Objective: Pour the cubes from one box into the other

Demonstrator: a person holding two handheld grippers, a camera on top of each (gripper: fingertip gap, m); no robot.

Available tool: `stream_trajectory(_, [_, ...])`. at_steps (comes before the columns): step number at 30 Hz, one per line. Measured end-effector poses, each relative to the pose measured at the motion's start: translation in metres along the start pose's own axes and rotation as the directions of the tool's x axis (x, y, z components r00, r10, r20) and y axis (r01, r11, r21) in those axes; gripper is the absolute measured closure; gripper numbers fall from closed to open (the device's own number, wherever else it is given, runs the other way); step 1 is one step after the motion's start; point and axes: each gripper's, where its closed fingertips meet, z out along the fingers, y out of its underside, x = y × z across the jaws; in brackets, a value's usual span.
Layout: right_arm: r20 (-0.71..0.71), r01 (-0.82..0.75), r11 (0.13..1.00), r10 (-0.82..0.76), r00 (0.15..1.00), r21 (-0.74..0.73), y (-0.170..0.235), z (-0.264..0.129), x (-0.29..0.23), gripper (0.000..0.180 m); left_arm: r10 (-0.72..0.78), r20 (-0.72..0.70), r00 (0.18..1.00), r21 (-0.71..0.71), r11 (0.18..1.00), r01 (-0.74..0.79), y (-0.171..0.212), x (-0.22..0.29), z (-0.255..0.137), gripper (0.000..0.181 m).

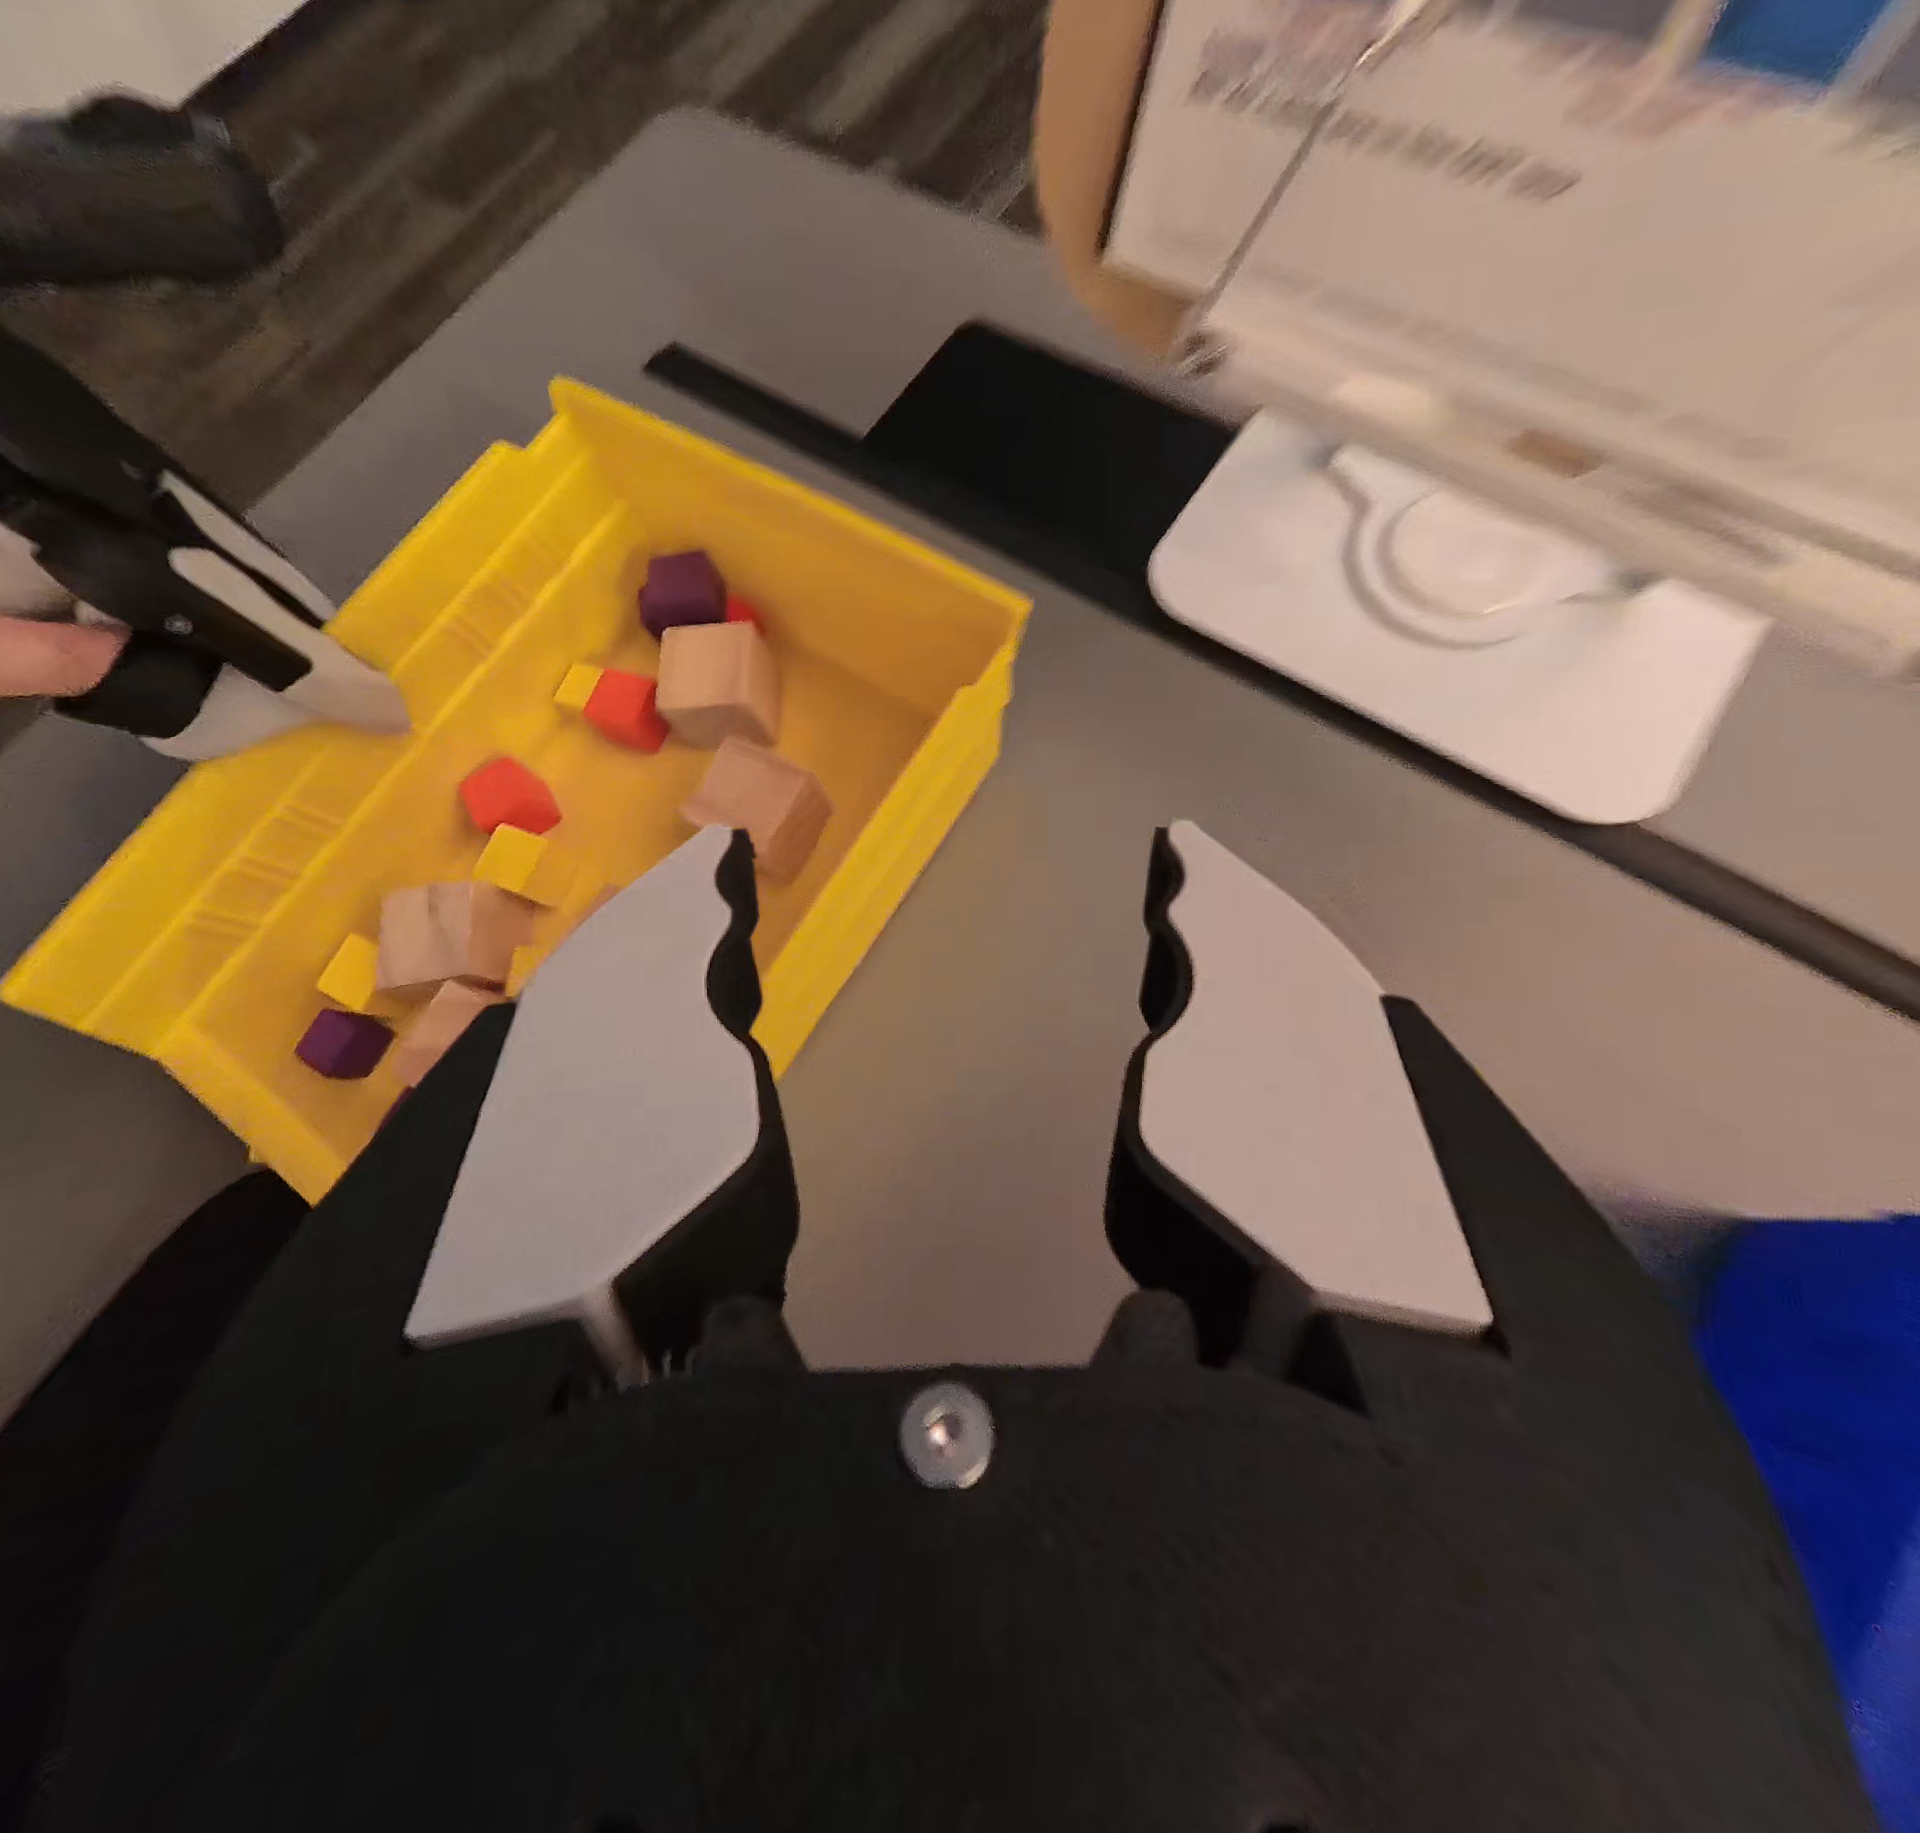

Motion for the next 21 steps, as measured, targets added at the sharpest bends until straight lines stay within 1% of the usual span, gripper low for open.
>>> stream_trajectory(1, [0.026, -0.023, 0.999, 0.024, 0.999, -0.038, 0.008, 0.015, -0.011, 0.108, -0.003, 0.003, 1.000, 0.008, 1.000, 0.003, 0.000, -0.002, 0.000, 0.172])
stream_trajectory(4, [0.103, -0.136, 0.958, 0.167, 0.981, -0.252, 0.044, 0.055, -0.042, 0.109, -0.018, -0.005, 1.000, 0.034, 0.999, 0.018, 0.000, -0.005, -0.001, 0.173])
stream_trajectory(5, [0.107, -0.160, 0.935, 0.203, 0.973, -0.318, 0.057, 0.066, -0.050, 0.116, -0.026, -0.014, 1.000, 0.039, 0.999, 0.027, 0.000, -0.005, 0.000, 0.173])
stream_trajectory(6, [0.085, -0.173, 0.911, 0.219, 0.972, -0.374, 0.070, 0.077, -0.053, 0.122, -0.034, -0.021, 0.999, 0.038, 0.999, 0.035, 0.000, -0.004, 0.001, 0.173])
stream_trajectory(9, [-0.065, -0.171, 0.830, 0.161, 0.985, -0.530, 0.104, 0.098, -0.048, 0.122, -0.039, -0.016, 0.999, 0.035, 0.999, 0.040, 0.000, -0.005, 0.002, 0.173])
stream_trajectory(11, [-0.136, -0.169, 0.782, 0.109, 0.985, -0.600, 0.116, 0.104, -0.046, 0.136, -0.040, -0.001, 0.999, 0.029, 0.999, 0.040, 0.000, -0.005, 0.003, 0.172])
stream_trajectory(13, [-0.174, -0.172, 0.772, 0.081, 0.981, -0.612, 0.112, 0.107, -0.044, 0.158, -0.049, 0.004, 0.999, 0.015, 0.999, 0.049, 0.002, -0.005, 0.007, 0.173])
stream_trajectory(14, [-0.198, -0.187, 0.763, 0.079, 0.977, -0.619, 0.111, 0.108, -0.043, 0.163, -0.056, 0.003, 0.998, 0.012, 0.998, 0.056, 0.002, -0.005, 0.008, 0.173])
stream_trajectory(17, [-0.254, -0.217, 0.729, 0.061, 0.965, -0.649, 0.112, 0.108, -0.038, 0.164, -0.092, -0.018, 0.996, 0.000, 0.996, 0.092, 0.002, -0.005, 0.012, 0.172])
stream_trajectory(21, [-0.277, -0.259, 0.721, 0.096, 0.956, -0.643, 0.112, 0.113, -0.037, 0.165, -0.165, -0.047, 0.985, -0.039, 0.986, 0.163, 0.004, -0.006, 0.020, 0.173])
